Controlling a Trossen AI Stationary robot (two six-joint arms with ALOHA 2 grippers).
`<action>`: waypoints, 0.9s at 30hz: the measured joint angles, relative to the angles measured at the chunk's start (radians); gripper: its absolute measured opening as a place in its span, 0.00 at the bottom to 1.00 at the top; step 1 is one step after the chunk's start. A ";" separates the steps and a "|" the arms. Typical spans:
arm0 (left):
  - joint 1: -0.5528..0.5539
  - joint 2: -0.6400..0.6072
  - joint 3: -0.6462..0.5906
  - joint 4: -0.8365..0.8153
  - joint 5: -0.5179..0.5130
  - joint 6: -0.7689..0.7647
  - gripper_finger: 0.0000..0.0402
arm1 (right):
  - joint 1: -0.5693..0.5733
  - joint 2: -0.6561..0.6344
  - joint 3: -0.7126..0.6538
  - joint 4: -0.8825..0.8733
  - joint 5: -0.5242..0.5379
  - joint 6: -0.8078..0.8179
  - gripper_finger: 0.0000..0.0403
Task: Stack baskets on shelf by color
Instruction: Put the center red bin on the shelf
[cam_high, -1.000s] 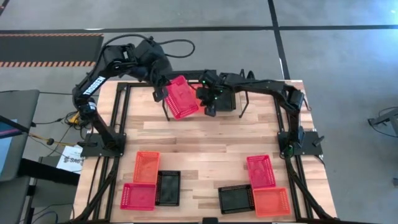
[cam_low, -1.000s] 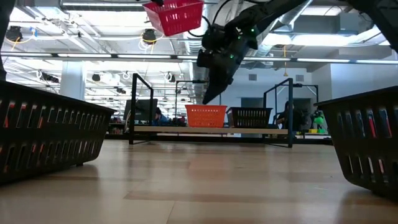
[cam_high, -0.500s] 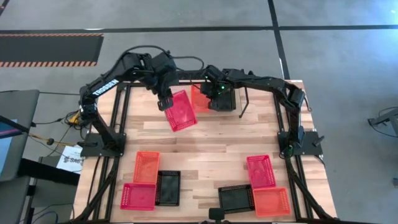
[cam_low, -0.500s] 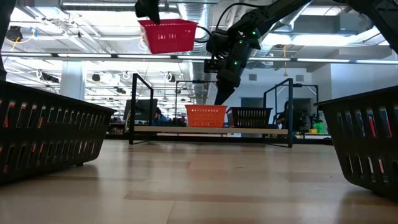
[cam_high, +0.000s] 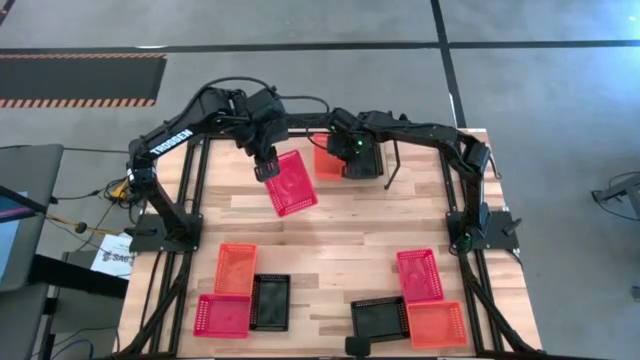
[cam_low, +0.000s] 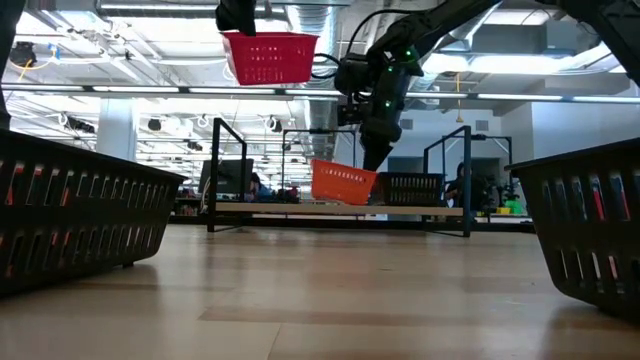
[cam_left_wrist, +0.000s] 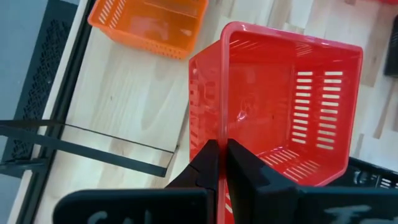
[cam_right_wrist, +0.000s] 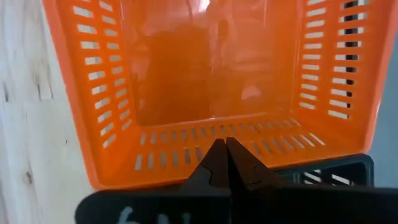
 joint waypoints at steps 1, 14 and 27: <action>0.000 0.000 0.000 0.000 0.000 0.002 0.00 | 0.004 -0.002 0.000 -0.002 0.001 0.000 0.00; 0.013 0.013 0.001 0.000 0.001 0.101 0.00 | 0.111 -0.244 0.000 0.025 -0.001 0.068 0.00; 0.135 0.208 0.001 0.000 0.072 0.358 0.00 | 0.301 -0.616 0.000 0.014 -0.004 0.252 0.00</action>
